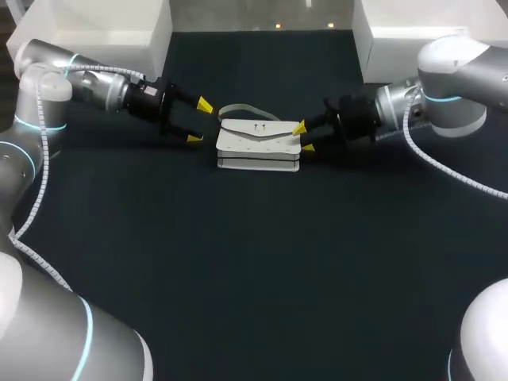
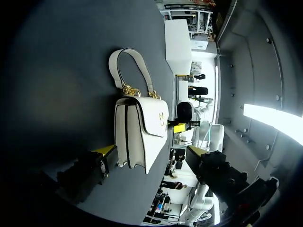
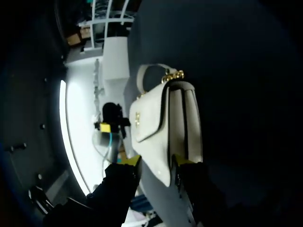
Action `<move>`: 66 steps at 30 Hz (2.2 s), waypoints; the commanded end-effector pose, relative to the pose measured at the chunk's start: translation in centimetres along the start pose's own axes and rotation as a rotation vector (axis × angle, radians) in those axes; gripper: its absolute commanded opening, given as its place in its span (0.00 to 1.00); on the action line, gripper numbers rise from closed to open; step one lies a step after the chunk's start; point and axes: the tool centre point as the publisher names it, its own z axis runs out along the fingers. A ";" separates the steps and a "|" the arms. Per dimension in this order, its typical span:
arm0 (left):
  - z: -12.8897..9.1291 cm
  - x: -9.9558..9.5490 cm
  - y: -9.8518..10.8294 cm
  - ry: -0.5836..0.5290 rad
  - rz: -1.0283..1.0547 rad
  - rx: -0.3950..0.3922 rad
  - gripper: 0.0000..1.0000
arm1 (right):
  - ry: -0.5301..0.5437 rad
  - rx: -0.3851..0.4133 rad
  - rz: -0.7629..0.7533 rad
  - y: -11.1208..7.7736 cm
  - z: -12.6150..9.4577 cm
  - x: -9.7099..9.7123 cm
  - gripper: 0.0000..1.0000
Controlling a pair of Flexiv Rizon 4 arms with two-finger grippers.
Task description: Pick up the bag, open it, inspect its contents, close it, and place it on the opposite side
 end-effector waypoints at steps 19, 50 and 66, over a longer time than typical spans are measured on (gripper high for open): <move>-3.7 0.0 1.6 -0.073 -0.014 0.166 1.00 | 0.043 0.057 0.013 0.6 0.1 -0.8 0.00; -11.2 2.0 3.1 -0.608 -0.053 0.102 1.00 | -0.003 0.074 -0.009 3.6 -9.8 -3.8 0.00; -12.8 2.4 3.5 -0.699 -0.026 0.130 1.00 | -0.011 0.065 -0.012 4.3 -11.3 -4.4 0.00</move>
